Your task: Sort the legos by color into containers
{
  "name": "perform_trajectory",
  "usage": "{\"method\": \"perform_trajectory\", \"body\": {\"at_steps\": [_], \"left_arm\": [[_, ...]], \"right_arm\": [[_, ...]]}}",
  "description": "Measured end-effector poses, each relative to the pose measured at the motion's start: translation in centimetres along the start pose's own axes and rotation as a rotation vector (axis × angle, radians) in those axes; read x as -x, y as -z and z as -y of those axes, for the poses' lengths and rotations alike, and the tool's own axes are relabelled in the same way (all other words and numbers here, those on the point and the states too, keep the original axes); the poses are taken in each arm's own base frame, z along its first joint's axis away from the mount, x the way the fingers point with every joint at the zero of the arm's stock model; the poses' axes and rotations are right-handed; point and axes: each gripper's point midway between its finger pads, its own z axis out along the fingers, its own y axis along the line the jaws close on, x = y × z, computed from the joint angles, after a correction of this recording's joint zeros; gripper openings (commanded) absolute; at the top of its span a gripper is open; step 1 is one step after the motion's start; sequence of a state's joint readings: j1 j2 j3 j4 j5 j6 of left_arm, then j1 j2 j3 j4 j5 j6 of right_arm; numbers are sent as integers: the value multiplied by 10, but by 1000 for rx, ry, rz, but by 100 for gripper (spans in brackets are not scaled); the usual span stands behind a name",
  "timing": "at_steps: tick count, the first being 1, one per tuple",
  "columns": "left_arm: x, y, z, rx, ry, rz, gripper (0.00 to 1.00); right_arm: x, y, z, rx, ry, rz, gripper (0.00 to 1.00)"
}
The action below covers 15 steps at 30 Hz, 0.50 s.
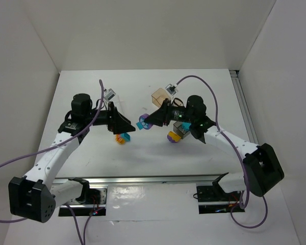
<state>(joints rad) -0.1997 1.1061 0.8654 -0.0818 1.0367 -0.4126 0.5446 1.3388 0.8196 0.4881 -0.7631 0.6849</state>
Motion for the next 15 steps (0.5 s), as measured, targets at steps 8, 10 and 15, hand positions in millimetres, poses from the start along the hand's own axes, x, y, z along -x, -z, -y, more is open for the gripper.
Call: {"method": "perform_trajectory", "body": {"at_steps": [8,10,15], "left_arm": [[4,-4,7,-93,-43,-4,85],[4,-6,7,-118,-42,-10,86],[3,-9,8,-164,-42,-25,90]], "right_arm": [[0,1,-15,75,-3,-13,39],[0,1,-17,87,-4,-16,39],[-2,1,-21,118,-7,-31,39]]}}
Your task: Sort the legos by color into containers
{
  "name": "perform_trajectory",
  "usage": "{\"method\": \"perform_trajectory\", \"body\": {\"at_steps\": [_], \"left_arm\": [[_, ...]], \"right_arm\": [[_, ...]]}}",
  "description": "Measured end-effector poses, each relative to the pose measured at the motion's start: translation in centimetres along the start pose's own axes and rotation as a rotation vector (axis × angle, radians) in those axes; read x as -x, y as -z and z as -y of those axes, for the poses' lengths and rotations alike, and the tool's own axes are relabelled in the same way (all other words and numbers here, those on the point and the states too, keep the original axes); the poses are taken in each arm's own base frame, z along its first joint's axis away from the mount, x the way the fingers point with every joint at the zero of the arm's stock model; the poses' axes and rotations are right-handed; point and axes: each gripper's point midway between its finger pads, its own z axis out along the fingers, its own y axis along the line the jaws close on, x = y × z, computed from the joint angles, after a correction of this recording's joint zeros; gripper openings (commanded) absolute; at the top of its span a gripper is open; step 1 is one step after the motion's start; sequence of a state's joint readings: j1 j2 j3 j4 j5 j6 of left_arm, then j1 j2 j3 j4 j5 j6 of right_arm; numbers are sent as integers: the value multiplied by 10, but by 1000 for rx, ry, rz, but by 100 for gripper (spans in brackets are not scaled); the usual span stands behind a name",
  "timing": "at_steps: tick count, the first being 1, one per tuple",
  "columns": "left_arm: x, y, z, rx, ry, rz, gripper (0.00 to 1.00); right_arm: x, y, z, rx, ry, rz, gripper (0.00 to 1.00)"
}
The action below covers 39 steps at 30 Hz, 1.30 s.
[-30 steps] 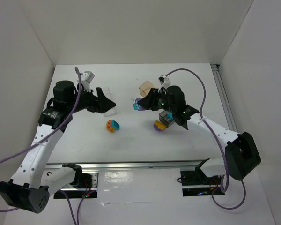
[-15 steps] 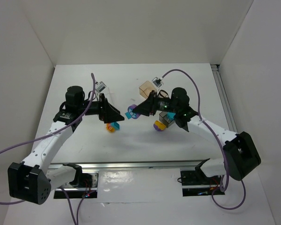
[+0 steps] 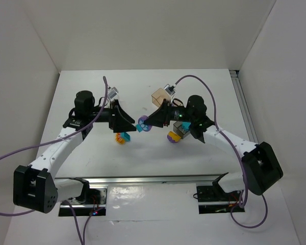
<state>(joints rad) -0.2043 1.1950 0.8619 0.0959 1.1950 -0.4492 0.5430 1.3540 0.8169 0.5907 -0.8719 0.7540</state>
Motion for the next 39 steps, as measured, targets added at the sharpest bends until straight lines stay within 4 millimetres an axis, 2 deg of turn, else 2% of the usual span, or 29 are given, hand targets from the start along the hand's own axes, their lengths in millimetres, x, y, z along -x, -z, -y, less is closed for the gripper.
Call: {"method": "perform_trajectory", "body": {"at_steps": [2,5,9,16,17,20,21,24,32,37,39], "left_arm": [[-2,-2,-2,-11,9,-9,88],[-5,-5,-2,-21,17,-19,80],[-6,-8,0,-33,13,-28,80],[-6,-14,3,-54,13,-34,63],[-7,-14,3,-56,12,-35,53],[-7,-16,1,-51,19,-37,35],[-8,-16,1,-52,22,-40,20],[-8,-17,-3,-51,34,-45,0],[-3,-23,-13,16,49,-50,0],[-1,-26,-29,77,89,-57,0],[-2,-27,-39,124,126,-62,0]], "right_arm": [[-1,0,-1,9,-6,-7,39],[-3,-1,0,18,-11,-17,39],[-4,-3,1,27,-13,-19,39],[0,-5,1,31,-11,-18,37],[0,-5,0,32,-12,-18,37],[-1,-4,-4,51,-12,-29,37],[0,-5,-5,55,-9,-31,37],[-1,-5,-4,54,-7,-34,37],[11,6,10,1,9,-23,34],[55,29,35,-158,70,77,34],[74,40,50,-275,93,130,34]]}}
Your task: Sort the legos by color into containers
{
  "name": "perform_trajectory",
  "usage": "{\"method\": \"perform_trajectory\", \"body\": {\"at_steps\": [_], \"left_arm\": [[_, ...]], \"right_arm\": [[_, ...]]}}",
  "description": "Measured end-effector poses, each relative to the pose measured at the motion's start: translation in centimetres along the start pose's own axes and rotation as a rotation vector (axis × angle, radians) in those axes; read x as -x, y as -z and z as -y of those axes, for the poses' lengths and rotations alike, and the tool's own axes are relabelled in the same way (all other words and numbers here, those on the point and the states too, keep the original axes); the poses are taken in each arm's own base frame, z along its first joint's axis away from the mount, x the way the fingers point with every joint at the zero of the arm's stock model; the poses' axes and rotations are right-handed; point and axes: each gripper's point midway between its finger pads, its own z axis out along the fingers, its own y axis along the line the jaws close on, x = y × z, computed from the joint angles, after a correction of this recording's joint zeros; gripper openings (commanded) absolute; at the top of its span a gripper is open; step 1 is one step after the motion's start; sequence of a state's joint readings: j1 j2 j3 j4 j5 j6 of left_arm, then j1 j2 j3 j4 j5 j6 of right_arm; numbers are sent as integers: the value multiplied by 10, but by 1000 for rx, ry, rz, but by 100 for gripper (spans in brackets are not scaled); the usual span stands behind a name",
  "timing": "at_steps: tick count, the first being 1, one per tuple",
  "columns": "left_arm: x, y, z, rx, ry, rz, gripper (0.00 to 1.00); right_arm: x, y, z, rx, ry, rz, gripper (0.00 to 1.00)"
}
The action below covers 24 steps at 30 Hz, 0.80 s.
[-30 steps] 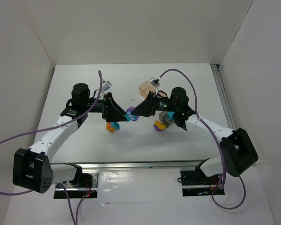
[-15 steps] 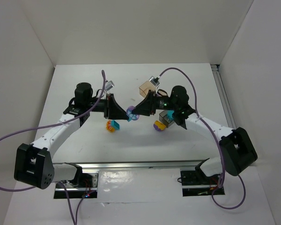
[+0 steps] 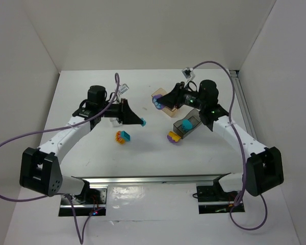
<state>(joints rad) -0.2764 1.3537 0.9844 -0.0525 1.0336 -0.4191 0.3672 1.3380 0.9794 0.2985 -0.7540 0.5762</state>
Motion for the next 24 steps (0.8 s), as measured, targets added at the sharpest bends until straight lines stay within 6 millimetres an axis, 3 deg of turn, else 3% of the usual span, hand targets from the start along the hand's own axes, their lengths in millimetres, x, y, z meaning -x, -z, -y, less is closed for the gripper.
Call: {"method": "perform_trajectory", "body": {"at_steps": [4,9,12,15,19,24], "left_arm": [[9,-2,-35,190,88,11,0],[10,15,-77,471,220,66,0],[7,30,-98,618,283,84,0],[4,43,-113,734,313,100,0],[1,55,-120,824,338,105,0],[11,60,-113,841,320,128,0]], "right_arm": [[26,0,38,-250,47,70,34],[48,-12,113,-565,30,85,34],[30,-16,168,-740,-2,30,34],[0,-10,205,-862,-26,-51,34],[-18,-12,235,-941,-34,-122,34],[-16,-34,259,-942,-24,-145,42]]}}
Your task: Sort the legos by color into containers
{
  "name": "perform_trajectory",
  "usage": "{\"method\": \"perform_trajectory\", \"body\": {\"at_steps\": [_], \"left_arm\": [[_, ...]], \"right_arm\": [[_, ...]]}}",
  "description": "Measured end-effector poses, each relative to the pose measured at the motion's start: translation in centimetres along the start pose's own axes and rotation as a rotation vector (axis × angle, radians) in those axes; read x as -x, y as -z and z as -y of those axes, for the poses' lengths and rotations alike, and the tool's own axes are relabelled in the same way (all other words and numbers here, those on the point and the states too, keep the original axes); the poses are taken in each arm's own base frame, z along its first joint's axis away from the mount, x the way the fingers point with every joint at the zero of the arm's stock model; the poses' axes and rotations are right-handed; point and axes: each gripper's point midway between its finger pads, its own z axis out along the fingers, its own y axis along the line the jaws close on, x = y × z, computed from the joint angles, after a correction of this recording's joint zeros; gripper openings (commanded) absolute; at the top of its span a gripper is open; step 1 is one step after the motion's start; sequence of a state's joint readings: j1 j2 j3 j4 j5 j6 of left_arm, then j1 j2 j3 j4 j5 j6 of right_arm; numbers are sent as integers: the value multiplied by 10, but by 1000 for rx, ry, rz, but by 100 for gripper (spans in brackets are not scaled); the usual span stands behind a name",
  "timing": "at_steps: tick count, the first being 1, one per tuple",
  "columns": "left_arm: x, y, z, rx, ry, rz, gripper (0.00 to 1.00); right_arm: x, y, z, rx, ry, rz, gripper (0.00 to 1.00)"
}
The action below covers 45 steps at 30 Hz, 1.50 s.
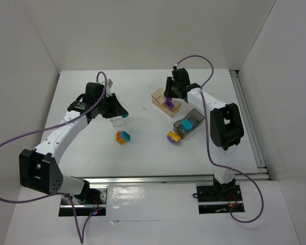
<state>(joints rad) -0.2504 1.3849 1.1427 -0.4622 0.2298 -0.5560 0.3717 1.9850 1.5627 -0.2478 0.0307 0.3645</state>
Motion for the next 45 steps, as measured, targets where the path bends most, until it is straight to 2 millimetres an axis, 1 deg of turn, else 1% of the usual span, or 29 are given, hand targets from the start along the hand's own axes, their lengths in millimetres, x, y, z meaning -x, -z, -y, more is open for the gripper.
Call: {"method": "perform_trajectory", "body": {"at_steps": [1,2,3,4,6,7,9,10,11,12,13,14,16,17,20,22,24,27,29,30,31,32,33,34,35,36,39,42,45], "left_arm": [[1,2,2,-3,-2,3,0],[3,4,4,-7,-5,9,0],[5,5,7,-13,-9,14,0],[6,6,11,-20,-14,17,0],[7,6,17,-34,-24,18,0],[6,6,21,-40,-28,16,0],[4,5,29,-56,-41,10,0],[2,4,35,-65,-48,3,0],[1,2,41,-74,-53,-3,0],[0,-1,49,-85,-63,-9,0],[-1,-5,57,-96,-76,-18,0],[-4,-10,66,-105,-91,-32,0],[-6,-23,90,-134,-127,-54,0],[-8,-31,105,-152,-148,-66,0],[-13,-60,147,-202,-203,-96,0],[-18,-81,172,-230,-232,-116,0],[-24,-99,194,-258,-258,-136,0],[-33,-127,221,-286,-291,-158,0],[-39,-147,233,-294,-306,-171,5],[-45,-157,238,-293,-314,-185,10],[-48,-163,241,-295,-317,-190,13],[-53,-170,242,-292,-321,-203,18],[-58,-175,242,-290,-324,-216,27],[-64,-180,240,-284,-326,-232,38],[-70,-184,238,-275,-327,-248,63],[-74,-186,235,-269,-335,-261,70],[-83,-187,229,-248,-332,-293,77],[-84,-180,227,-238,-340,-292,77],[-86,-155,214,-189,-360,-291,75]], "right_arm": [[-3,-5,0,-3,3,-7,46],[-7,-7,1,-6,6,-18,63],[-13,-10,2,-13,10,-34,75],[-16,-10,2,-13,17,-41,81],[-18,-11,1,-15,28,-47,89],[-19,-11,1,-17,32,-48,90],[-17,-9,2,-23,38,-41,90],[-16,-7,3,-26,39,-30,86],[-16,-1,7,-38,40,-11,84],[-19,8,12,-53,36,7,82],[-26,23,22,-79,25,15,80],[-30,39,31,-101,11,30,80],[-29,75,50,-141,-50,84,82],[-21,94,62,-168,-92,128,85],[8,145,101,-248,-224,295,88],[17,176,120,-296,-298,391,90],[17,193,126,-312,-340,435,90],[11,204,134,-336,-378,447,91],[0,208,141,-355,-392,437,91],[-7,211,145,-367,-399,428,91],[-14,214,149,-378,-405,420,91],[-18,219,153,-389,-410,420,91],[-21,223,156,-396,-414,423,91],[-22,227,159,-404,-422,430,92],[-23,231,163,-411,-428,438,92],[-22,235,166,-421,-435,448,92],[-20,238,175,-441,-449,459,92],[-24,236,178,-451,-449,446,92],[-31,231,177,-435,-425,415,89]]}}
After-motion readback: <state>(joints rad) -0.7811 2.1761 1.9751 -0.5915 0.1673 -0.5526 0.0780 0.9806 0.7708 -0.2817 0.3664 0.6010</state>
